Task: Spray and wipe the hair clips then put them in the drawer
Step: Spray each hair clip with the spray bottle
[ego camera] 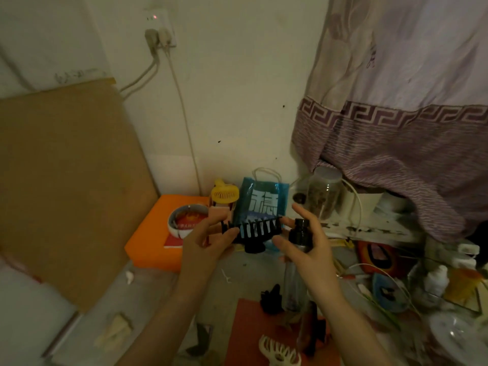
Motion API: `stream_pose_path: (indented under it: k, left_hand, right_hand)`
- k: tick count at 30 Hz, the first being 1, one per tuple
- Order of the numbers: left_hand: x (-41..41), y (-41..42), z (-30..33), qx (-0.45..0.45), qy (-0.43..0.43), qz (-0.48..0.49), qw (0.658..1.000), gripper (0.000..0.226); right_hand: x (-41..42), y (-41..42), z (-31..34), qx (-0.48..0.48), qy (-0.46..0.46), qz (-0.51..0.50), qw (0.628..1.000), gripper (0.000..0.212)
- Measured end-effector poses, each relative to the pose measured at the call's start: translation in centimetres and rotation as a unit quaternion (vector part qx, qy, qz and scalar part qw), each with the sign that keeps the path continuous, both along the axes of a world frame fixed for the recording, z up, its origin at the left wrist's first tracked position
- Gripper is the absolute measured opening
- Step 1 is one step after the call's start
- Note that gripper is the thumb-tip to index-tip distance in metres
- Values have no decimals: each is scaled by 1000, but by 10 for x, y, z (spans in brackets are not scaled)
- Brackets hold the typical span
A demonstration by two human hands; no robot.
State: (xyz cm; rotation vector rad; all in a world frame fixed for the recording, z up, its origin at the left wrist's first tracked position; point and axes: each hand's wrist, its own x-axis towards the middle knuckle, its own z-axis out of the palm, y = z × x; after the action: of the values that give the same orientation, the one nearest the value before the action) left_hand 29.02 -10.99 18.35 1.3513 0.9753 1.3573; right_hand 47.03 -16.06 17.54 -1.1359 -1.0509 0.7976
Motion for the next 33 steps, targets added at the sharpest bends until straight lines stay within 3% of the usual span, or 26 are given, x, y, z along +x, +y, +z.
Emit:
stream_pose_path:
  k: [7, 17, 22, 33]
  left_hand:
    - [-22, -32, -56, -99, -8, 71, 993, 34]
    - [-71, -69, -145, -248, 0, 191, 950, 36]
    - [-96, -71, -174, -280, 0, 178, 943, 28]
    - [-149, -37, -242, -390, 72, 70, 915, 45]
  right_hand:
    - [-22, -8, -53, -74, 24, 69, 995, 60]
    - [-70, -27, -144, -199, -5, 116, 973, 60]
    - [-97, -26, -178, -250, 14, 116, 961, 56]
    - [-161, -18, -238, -335, 45, -20, 941, 50]
